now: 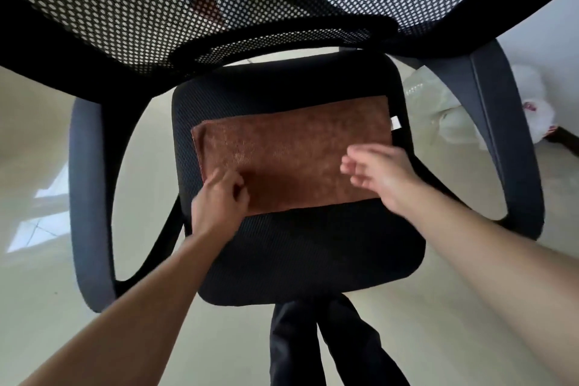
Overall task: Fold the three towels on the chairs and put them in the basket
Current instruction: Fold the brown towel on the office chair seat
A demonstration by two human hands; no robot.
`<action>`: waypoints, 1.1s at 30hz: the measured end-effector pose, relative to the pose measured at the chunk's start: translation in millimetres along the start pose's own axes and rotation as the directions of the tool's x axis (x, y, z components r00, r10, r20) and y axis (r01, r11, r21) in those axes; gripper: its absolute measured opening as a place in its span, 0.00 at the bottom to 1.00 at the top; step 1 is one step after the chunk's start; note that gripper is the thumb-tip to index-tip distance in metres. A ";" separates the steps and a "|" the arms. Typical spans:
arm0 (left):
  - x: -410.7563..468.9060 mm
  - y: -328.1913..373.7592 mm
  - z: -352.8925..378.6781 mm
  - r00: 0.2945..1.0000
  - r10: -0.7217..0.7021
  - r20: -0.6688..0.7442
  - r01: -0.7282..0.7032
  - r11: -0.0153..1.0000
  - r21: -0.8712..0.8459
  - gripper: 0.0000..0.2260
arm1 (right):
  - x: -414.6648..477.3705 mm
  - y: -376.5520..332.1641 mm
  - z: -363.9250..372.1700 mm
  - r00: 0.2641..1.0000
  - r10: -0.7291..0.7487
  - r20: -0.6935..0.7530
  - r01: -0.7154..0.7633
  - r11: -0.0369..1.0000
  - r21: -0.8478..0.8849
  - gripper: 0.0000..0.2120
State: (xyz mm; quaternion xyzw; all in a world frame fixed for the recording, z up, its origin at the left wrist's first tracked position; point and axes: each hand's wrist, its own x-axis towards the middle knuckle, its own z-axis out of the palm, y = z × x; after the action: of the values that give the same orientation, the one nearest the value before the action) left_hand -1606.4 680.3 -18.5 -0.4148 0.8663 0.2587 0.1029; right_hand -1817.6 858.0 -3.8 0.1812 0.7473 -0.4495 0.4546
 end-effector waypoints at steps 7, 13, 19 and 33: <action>-38.2 -46.4 7.0 0.973 -0.221 -0.074 0.223 0.975 0.022 0.09 | -2.7 50.3 -40.3 0.962 -0.044 -0.269 -0.007 0.983 -0.185 0.02; 5.8 -9.8 -16.4 0.951 0.310 0.009 -0.302 0.921 0.245 0.25 | 11.4 4.0 -36.0 0.894 -0.295 -0.336 0.100 0.864 -0.494 0.22; 52.8 -15.6 -26.7 0.911 0.237 0.339 -0.379 0.803 0.459 0.64 | 21.7 -21.6 -25.4 0.946 -0.273 -0.178 0.126 0.811 -0.571 0.14; 49.8 -17.2 -25.1 0.933 0.154 0.325 -0.301 0.828 0.474 0.69 | 29.8 -35.3 -16.2 0.974 -0.074 -0.212 -0.004 0.938 -0.346 0.15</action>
State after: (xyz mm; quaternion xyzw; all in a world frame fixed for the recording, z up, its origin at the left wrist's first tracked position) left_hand -1623.8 624.8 -23.1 -0.2251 0.9244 0.0822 0.2967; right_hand -1865.6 848.8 -8.0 0.1345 0.8636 -0.2967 0.3848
